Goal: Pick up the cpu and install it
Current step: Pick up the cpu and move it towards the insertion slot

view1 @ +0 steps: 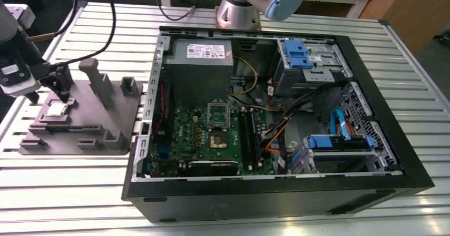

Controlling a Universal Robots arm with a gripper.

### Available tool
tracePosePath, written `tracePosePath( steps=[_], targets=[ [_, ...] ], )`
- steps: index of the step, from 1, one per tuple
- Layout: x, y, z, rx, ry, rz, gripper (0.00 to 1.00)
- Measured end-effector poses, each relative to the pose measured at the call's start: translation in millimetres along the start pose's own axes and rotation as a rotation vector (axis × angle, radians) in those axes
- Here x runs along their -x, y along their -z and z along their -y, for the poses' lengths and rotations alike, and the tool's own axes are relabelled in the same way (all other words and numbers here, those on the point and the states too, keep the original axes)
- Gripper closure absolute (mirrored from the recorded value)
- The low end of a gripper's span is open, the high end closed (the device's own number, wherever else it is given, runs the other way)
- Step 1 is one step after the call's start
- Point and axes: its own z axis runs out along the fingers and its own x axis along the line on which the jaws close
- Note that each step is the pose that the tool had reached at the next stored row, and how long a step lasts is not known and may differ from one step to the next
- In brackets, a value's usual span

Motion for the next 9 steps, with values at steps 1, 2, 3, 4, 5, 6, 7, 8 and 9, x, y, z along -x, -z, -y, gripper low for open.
tracePosePath(
  steps=[1,2,3,4,5,6,7,8,9],
  targets=[
    [0.0,-2.1,1.1,0.0002,0.000,0.0006,0.35],
    [0.0,-3.9,1.4,0.0002,0.000,0.0009,0.35],
    [0.0,-5.4,1.5,0.0003,-0.001,0.0009,0.35],
    [0.0,-6.9,1.6,0.0001,-0.001,0.0008,0.35],
    [0.0,-8.7,1.7,0.0001,-0.002,0.0008,0.35],
    [0.0,-10.5,1.7,0.0001,-0.002,0.0008,0.35],
    [0.1,-12.3,1.8,0.0001,-0.002,0.0008,0.35],
    [0.1,-14.2,1.9,0.0001,-0.002,0.0008,0.35],
    [0.1,-16.0,2.0,0.0001,-0.002,0.0008,0.35]
  ],
)
